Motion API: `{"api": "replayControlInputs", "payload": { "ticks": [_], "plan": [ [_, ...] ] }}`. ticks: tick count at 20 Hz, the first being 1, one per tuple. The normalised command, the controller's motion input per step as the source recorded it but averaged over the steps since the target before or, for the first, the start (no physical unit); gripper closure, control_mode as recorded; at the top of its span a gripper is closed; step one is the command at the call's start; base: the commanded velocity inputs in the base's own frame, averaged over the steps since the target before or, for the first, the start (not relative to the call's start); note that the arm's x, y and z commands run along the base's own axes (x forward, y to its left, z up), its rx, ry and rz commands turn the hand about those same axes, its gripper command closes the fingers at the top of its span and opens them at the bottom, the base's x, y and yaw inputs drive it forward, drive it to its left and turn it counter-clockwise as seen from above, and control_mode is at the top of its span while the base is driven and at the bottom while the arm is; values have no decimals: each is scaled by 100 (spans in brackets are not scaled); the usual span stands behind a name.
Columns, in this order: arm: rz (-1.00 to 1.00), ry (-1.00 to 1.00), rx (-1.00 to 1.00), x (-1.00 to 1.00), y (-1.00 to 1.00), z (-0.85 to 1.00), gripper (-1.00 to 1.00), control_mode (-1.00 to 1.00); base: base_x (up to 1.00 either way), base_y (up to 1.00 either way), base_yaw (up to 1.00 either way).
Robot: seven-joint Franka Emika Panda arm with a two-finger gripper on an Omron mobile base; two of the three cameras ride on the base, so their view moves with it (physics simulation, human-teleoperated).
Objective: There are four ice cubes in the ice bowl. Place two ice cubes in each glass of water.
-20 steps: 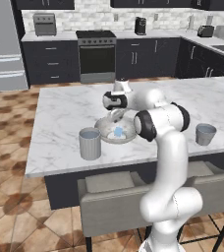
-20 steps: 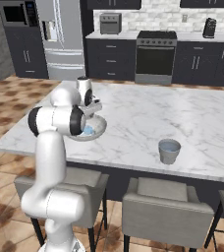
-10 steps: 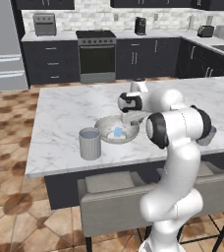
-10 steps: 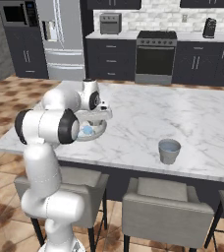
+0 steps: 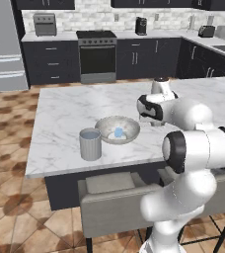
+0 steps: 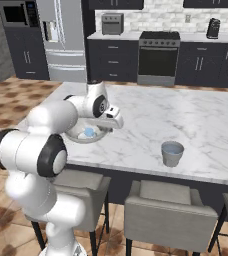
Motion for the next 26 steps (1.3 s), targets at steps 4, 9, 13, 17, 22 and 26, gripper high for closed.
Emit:
{"api": "replayControlInputs", "payload": {
  "ticks": [4, 9, 13, 17, 22, 26],
  "plan": [
    [-39, -5, 0, -68, -94, 37, 100, -100, 0, 0, 0],
    [-36, 0, 0, -58, -100, 27, 100, -100, 0, 0, 0],
    [-27, 0, 0, -49, -100, 38, 100, -100, 0, 0, 0],
    [-28, 0, 0, -24, -100, 54, 100, -100, 0, 0, 0],
    [-21, 0, 0, 5, -73, 13, 100, -100, 0, 0, 0],
    [-2, 0, 0, 31, -5, -3, 100, -100, 0, 0, 0]
  ]
}}
